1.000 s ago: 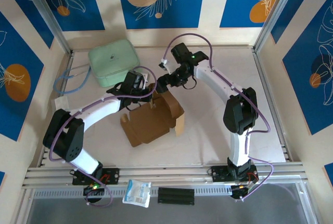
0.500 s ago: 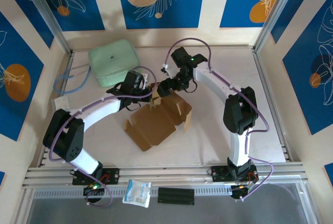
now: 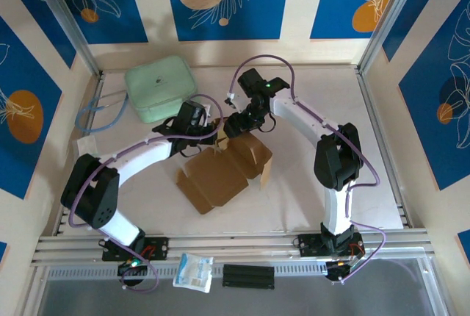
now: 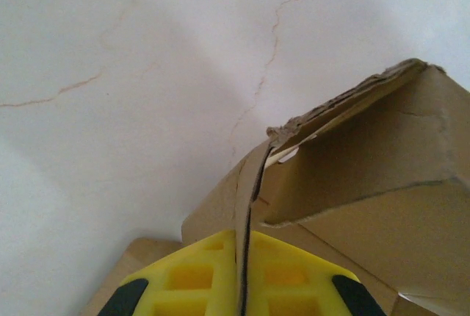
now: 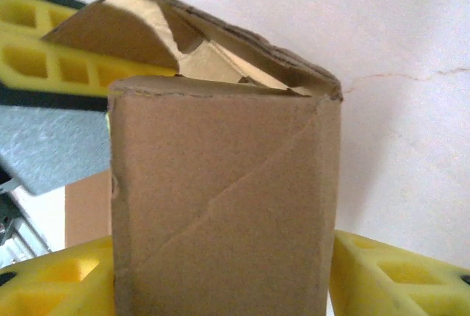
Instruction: Fold the paper box
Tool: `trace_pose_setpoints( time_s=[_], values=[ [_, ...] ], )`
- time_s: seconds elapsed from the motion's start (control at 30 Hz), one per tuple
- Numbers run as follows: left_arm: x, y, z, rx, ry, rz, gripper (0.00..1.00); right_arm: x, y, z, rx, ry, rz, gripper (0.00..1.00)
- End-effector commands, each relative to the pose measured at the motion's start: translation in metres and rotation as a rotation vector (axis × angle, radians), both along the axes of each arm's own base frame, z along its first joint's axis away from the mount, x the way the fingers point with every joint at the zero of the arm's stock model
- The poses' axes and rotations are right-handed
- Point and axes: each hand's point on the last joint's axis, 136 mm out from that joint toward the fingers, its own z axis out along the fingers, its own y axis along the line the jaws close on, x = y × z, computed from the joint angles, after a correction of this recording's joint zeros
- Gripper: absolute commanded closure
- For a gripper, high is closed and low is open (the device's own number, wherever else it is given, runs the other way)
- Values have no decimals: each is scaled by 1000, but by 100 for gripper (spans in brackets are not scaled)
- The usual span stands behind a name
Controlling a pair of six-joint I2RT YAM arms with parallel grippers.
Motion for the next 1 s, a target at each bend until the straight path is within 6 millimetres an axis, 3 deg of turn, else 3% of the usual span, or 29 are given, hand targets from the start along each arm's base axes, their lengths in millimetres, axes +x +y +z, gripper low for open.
trace_pose_setpoints(
  time_s=[0.0,0.1,0.23,0.37,0.47,0.8,0.97],
  values=[
    [1,-20,19,-86,-17,-7,98,-1,1,14,-10,-56,14,38],
    [-2,-23,21,-95,-18,-3,96,-1,2,15,-9,-62,15,39],
    [-11,-26,15,-133,-6,1,84,0,2,16,-2,-71,17,41],
    [-19,-35,8,-203,18,-26,79,-1,3,14,2,-73,22,41],
    [-25,-42,15,-243,-2,-85,70,-3,1,13,-7,-79,43,42],
    [-44,6,78,-110,-288,-152,38,-11,-8,11,-43,-125,122,44],
    [-60,34,113,89,-502,-258,21,-12,-10,11,-38,-137,160,45]
  ],
)
